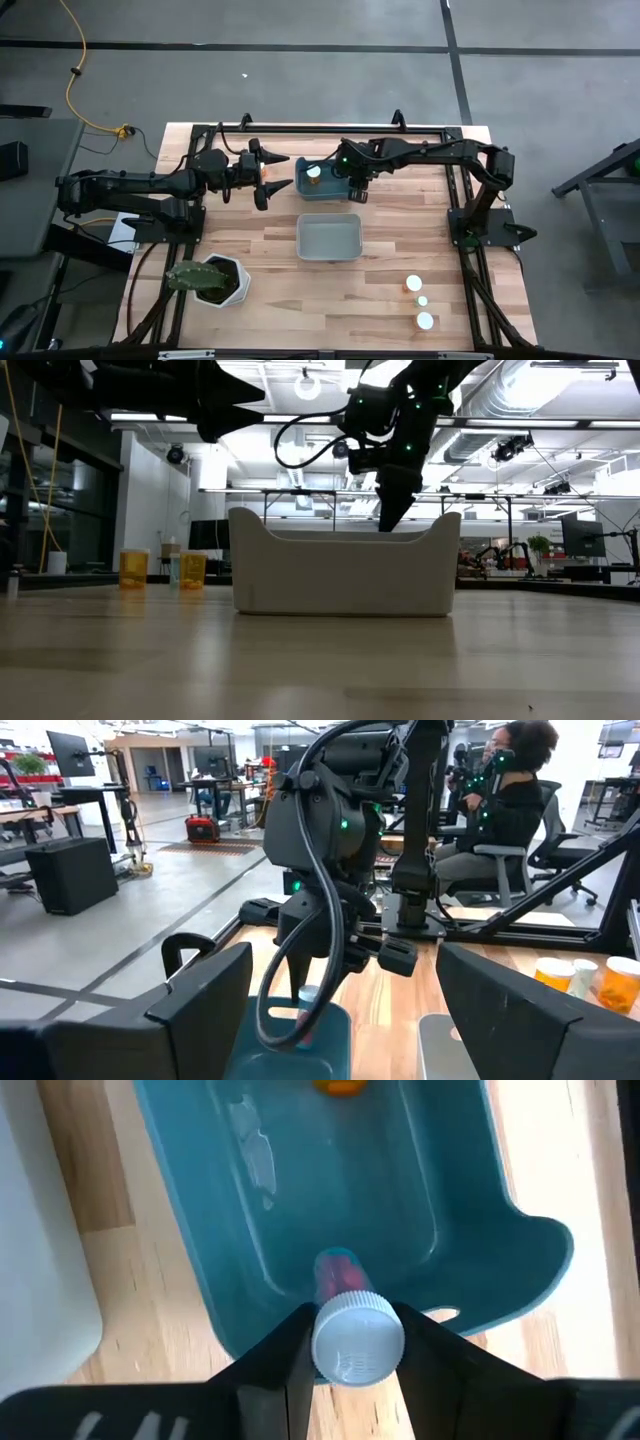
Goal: Pick and place medicine bottles into bin by pill shape (circle, oval)
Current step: Put the blue capsule bottle into the blue bin, then put the orange capsule bottle into the blue bin
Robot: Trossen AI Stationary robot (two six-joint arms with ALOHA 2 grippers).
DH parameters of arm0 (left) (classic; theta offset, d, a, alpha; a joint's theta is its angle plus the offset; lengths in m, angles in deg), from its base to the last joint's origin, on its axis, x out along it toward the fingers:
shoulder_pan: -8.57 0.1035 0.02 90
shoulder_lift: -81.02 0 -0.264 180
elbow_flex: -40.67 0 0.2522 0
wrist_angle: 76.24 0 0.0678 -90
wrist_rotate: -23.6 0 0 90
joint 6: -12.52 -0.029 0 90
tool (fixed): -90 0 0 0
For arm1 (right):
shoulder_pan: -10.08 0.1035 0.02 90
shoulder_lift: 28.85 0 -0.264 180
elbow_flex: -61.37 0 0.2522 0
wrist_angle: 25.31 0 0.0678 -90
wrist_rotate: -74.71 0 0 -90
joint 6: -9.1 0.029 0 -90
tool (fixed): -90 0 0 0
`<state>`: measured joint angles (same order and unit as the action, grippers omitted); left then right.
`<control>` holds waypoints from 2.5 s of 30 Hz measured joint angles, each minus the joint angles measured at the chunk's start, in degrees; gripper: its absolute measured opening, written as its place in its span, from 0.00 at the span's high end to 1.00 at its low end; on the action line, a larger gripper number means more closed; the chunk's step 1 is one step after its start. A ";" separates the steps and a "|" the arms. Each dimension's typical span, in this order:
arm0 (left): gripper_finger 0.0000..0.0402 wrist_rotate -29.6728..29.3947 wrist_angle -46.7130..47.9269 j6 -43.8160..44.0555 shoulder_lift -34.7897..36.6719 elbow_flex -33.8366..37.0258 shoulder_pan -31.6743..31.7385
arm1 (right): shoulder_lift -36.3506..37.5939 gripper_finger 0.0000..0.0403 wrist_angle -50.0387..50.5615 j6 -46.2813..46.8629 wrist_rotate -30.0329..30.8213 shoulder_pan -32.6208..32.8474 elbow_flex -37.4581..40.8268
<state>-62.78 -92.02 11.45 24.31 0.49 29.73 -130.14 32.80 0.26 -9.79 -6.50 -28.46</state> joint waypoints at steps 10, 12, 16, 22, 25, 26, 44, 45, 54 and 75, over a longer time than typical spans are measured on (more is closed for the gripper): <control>0.23 0.02 -0.02 -0.04 0.00 0.00 0.00 | 0.00 0.71 2.29 0.47 0.02 0.00 0.00; 0.23 0.02 -0.02 -0.04 0.00 0.00 0.02 | 0.00 0.70 2.27 0.89 0.01 0.00 0.00; 0.23 0.02 -0.04 -0.04 0.00 0.00 0.00 | 0.00 0.70 2.15 0.90 0.03 -0.02 0.00; 0.23 0.02 -0.07 -0.21 0.00 0.00 0.00 | 0.03 0.64 1.16 0.90 0.05 -0.02 0.02; 0.23 0.02 -0.07 -0.21 0.00 0.00 0.00 | 0.15 0.58 0.45 0.90 0.31 -0.04 0.02; 0.23 0.02 -0.07 -0.21 0.00 0.00 0.00 | 0.15 0.55 0.53 0.90 0.31 -0.04 0.02; 0.23 -2.81 2.78 -1.65 -0.02 0.00 0.02 | 20.19 0.49 -15.64 0.05 -4.98 0.15 14.81; 0.23 -2.80 2.78 -1.62 -0.02 0.00 0.00 | 22.62 0.49 -19.94 0.68 -5.57 0.44 18.51; 0.23 -2.78 2.73 -1.03 -0.02 0.00 -0.03 | 36.03 0.49 -65.48 4.09 -5.75 4.48 45.12; 0.23 -2.79 2.57 -1.04 -0.02 0.00 -0.04 | 37.33 0.49 -76.34 4.37 -5.55 6.52 51.34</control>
<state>-65.57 -89.44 10.41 24.29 0.49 29.69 -92.81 -43.54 4.63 -15.34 0.02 22.88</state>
